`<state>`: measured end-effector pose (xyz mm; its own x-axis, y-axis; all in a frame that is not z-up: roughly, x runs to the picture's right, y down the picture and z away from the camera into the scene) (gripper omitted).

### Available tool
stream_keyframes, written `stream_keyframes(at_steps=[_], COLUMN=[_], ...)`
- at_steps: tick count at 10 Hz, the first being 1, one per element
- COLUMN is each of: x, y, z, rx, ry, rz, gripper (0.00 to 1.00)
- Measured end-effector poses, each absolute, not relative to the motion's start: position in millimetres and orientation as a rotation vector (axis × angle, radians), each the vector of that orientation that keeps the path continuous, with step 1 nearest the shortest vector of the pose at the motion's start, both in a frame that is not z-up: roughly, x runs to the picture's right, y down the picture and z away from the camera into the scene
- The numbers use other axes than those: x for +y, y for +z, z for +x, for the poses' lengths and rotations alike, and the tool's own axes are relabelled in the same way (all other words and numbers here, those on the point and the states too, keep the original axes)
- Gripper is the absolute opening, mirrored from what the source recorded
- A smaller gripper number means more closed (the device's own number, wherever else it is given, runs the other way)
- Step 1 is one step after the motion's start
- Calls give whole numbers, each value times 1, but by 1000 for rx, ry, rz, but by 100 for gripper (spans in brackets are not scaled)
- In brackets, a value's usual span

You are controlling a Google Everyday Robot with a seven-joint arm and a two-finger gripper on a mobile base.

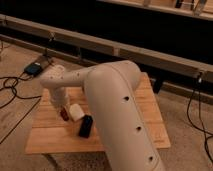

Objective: Place the pepper in the ceramic bowl

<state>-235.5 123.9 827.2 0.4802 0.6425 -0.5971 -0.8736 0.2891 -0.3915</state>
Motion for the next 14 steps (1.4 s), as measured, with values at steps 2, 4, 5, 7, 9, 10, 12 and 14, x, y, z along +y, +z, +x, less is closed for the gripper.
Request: stream_keyframes(at_steps=[2, 4, 5, 7, 9, 10, 12, 14], x=[85, 59, 48, 27, 16, 10, -3, -12], y=[822, 821, 822, 829, 842, 850, 873, 891], z=[-206, -182, -170, -151, -137, -132, -118, -108], rx=[345, 340, 346, 361, 388, 397, 426, 447], ry=[1128, 1179, 1195, 1218, 1219, 1221, 1235, 1252], rz=[-712, -672, -649, -602, -572, -559, -535, -524], gripper=[0, 0, 0, 0, 0, 0, 0, 0])
